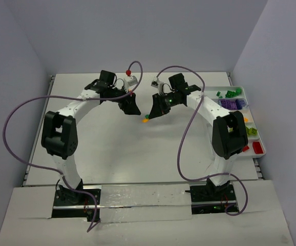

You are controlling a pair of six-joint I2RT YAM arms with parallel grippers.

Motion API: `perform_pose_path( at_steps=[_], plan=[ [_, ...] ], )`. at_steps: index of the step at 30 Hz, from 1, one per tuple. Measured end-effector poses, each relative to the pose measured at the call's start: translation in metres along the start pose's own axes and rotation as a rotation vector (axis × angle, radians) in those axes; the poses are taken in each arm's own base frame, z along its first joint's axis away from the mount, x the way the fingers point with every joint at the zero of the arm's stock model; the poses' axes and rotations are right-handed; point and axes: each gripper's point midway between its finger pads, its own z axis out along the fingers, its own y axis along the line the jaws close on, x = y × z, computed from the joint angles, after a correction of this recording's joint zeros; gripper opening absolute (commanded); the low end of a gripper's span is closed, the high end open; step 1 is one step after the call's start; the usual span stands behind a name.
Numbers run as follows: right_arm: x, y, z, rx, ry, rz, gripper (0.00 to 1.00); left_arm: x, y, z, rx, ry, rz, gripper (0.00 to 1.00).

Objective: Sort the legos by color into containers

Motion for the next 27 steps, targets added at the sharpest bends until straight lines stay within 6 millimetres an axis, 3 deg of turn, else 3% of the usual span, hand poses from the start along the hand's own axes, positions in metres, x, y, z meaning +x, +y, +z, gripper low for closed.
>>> perform_pose_path(
  at_steps=[3, 6, 10, 15, 27],
  plan=[
    [-0.001, -0.001, -0.003, -0.014, -0.016, 0.064, 0.0, -0.009, -0.006, -0.021, -0.038, -0.032, 0.074, 0.81],
    [-0.004, 0.001, -0.005, -0.031, -0.029, 0.117, 0.0, -0.016, -0.022, -0.027, -0.026, -0.05, 0.169, 0.78],
    [-0.009, 0.004, -0.007, -0.057, -0.045, 0.175, 0.0, -0.003, -0.039, -0.021, 0.011, -0.021, 0.23, 0.76],
    [-0.011, 0.005, -0.005, -0.098, -0.054, 0.253, 0.0, 0.016, -0.046, -0.009, 0.031, 0.031, 0.26, 0.73],
    [-0.01, 0.006, -0.004, -0.144, -0.048, 0.349, 0.0, 0.016, -0.044, 0.007, -0.047, 0.082, 0.348, 0.65]
  ],
)
